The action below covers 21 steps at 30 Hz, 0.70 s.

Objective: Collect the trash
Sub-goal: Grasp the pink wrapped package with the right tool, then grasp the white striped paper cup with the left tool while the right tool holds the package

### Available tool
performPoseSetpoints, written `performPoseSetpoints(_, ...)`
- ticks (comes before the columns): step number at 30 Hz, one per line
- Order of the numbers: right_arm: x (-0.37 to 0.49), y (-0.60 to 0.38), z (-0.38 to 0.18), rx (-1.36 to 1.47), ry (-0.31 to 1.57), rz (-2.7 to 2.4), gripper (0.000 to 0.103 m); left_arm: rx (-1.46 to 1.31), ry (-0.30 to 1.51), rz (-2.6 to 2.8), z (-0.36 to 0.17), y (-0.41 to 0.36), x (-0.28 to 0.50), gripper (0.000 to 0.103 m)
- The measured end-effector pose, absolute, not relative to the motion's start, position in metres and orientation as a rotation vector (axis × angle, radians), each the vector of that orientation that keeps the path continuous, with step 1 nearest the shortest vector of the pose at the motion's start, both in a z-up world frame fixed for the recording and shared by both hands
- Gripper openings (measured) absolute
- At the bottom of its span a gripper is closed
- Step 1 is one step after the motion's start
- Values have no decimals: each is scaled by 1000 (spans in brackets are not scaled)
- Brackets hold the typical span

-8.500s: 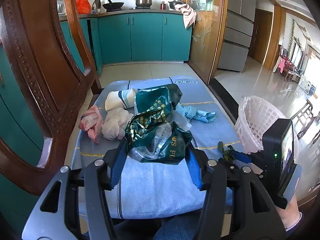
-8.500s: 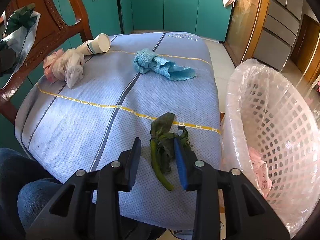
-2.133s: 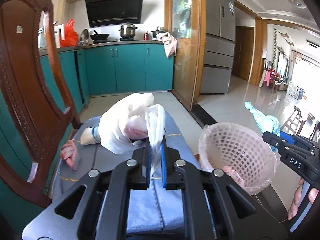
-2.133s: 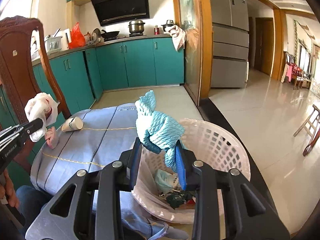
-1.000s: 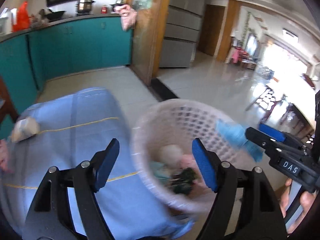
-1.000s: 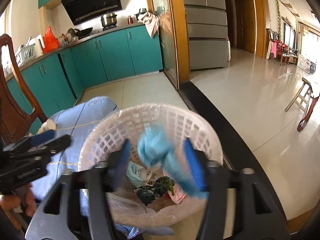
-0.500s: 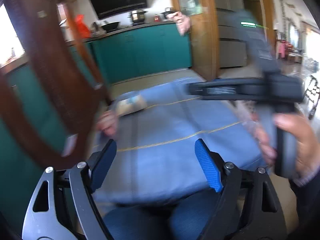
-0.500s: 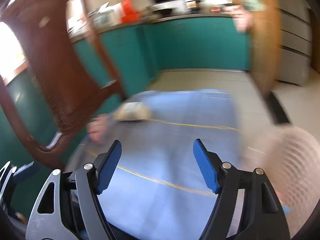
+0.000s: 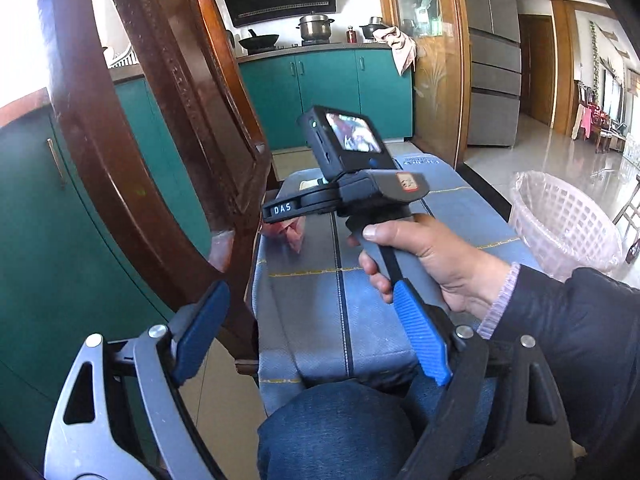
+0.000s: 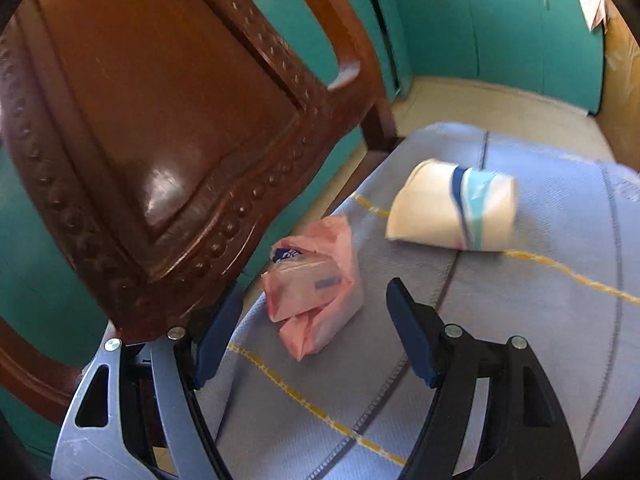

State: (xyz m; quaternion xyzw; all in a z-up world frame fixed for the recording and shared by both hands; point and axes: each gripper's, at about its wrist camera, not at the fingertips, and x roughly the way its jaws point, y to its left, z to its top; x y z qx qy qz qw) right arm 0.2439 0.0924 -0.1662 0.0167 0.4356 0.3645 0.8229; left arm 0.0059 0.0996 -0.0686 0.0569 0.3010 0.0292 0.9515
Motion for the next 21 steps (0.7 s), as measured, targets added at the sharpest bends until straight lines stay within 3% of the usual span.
performPoseSetpoints(3, 250, 96, -179, 39, 965, 791, 48, 105, 613, 53, -70, 102, 8, 85)
performPoseSetpoints(4, 249, 92, -179, 51, 957, 799, 45, 104, 614, 52, -70, 103, 9, 85)
performPoseSetpoints(13, 209, -5, -152, 41, 891, 633, 43, 87, 607, 11, -63, 91, 36, 85)
performPoseSetpoints(18, 173, -95, -119, 18, 809, 449, 43, 41, 629, -68, -55, 75, 112, 85)
performPoseSetpoints(21, 150, -132, -108, 32, 776, 420, 43, -10, 703, -94, -69, 70, 188, 94)
